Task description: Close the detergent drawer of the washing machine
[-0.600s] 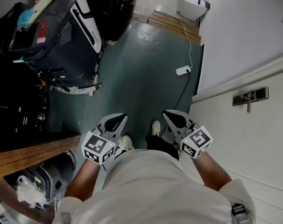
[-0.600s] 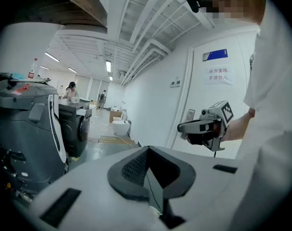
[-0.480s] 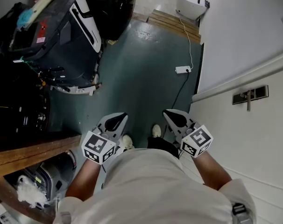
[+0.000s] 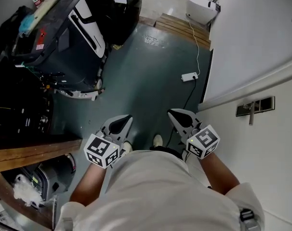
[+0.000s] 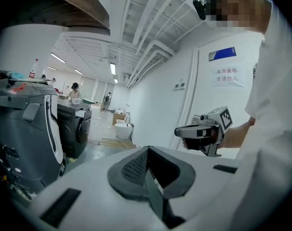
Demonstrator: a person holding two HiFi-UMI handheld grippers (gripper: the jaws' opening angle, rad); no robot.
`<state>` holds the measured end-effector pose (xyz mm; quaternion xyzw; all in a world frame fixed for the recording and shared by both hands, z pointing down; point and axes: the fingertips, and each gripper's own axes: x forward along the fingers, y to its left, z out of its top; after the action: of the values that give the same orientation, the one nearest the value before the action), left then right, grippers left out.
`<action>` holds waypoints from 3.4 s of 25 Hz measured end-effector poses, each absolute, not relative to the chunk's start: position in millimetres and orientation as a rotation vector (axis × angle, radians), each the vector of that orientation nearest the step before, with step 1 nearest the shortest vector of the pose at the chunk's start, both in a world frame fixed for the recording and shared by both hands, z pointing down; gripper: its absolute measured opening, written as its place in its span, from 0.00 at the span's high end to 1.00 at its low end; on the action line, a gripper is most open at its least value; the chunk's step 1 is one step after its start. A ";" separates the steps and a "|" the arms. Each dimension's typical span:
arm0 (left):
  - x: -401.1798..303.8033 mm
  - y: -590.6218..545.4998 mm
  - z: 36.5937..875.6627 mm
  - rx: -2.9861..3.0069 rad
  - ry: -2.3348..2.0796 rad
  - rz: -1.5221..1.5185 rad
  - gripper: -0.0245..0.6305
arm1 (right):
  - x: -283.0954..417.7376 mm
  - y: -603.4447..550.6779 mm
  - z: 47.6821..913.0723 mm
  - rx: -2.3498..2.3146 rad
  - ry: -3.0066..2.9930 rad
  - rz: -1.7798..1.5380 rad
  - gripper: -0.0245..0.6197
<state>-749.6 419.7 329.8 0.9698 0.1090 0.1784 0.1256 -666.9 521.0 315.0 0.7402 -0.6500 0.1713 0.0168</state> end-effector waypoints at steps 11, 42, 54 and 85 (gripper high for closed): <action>-655.8 492.3 336.8 2.821 0.263 0.519 0.88 | -577.6 578.6 331.9 2.358 -2.044 0.528 0.88; -344.3 300.5 349.9 2.811 0.342 0.441 0.85 | -287.6 393.1 330.3 2.329 -1.914 0.530 0.84; -304.4 237.9 365.1 2.807 0.144 0.445 0.85 | -227.7 322.3 340.7 2.198 -2.038 0.550 0.84; -17.3 95.8 384.2 2.766 -0.320 0.451 0.85 | 75.4 153.8 377.1 1.896 -2.280 0.557 0.84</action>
<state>-17.3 95.8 384.2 0.9680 -0.1120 0.1577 0.1597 75.4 153.8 377.1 0.6272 -0.7542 0.1841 0.0620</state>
